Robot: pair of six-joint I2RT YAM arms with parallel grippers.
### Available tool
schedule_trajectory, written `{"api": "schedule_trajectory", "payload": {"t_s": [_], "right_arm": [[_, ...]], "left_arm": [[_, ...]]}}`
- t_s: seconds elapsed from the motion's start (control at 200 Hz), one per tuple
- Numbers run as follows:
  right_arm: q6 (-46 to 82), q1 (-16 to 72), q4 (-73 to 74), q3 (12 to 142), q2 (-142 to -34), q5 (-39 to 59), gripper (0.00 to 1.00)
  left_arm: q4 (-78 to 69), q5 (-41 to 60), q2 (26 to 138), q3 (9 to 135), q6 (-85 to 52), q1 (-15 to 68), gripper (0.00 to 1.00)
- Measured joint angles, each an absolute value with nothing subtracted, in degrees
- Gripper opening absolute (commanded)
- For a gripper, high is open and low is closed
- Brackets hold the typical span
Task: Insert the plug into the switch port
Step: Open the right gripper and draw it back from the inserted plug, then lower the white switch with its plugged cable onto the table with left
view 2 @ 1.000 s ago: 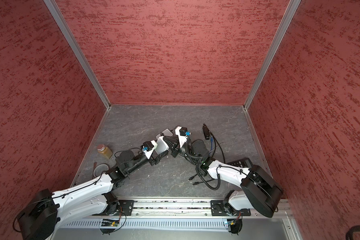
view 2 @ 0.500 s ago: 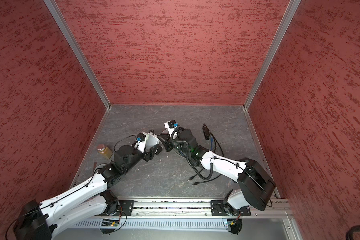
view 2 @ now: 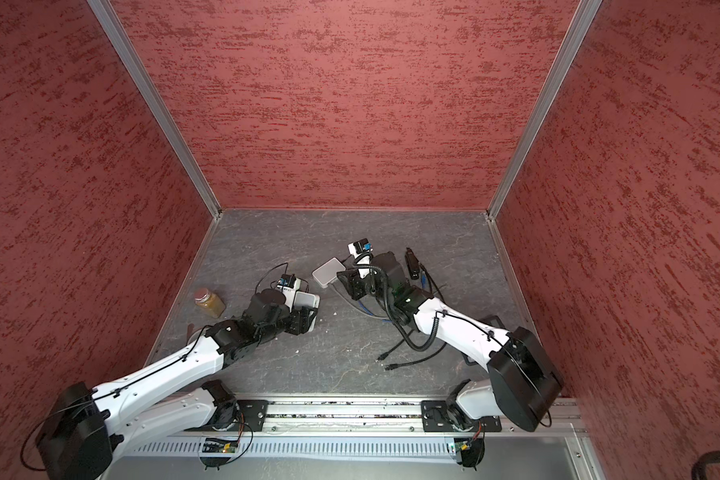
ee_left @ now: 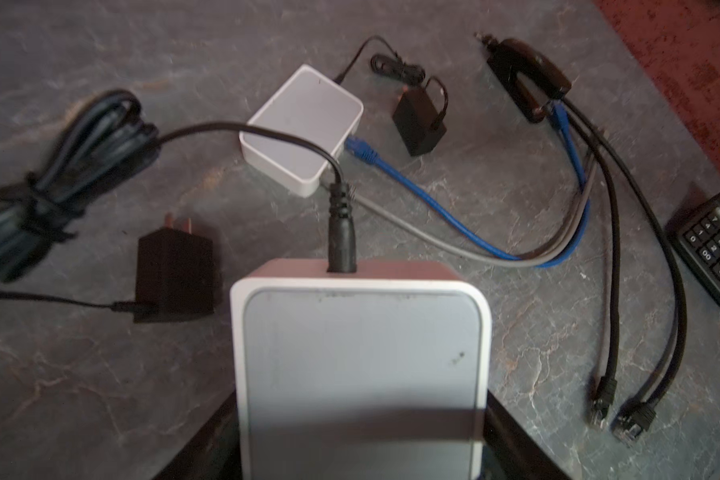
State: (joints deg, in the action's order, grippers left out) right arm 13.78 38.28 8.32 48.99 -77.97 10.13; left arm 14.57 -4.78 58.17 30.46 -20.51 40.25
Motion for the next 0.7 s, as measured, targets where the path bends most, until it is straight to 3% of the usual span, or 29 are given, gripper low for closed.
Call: {"api": "schedule_trajectory", "payload": {"t_s": [0.541,0.701], "right_arm": [[8.51,31.75,5.72,47.92,-76.47,11.88,0.43],[8.51,31.14,5.72,47.86,-77.10,12.49,0.43]], "left_arm": [[19.75,-2.13,79.40,36.77,-21.06,42.74,0.02],[21.28,-4.45,84.97,41.23,-18.65,43.59,0.13]]}}
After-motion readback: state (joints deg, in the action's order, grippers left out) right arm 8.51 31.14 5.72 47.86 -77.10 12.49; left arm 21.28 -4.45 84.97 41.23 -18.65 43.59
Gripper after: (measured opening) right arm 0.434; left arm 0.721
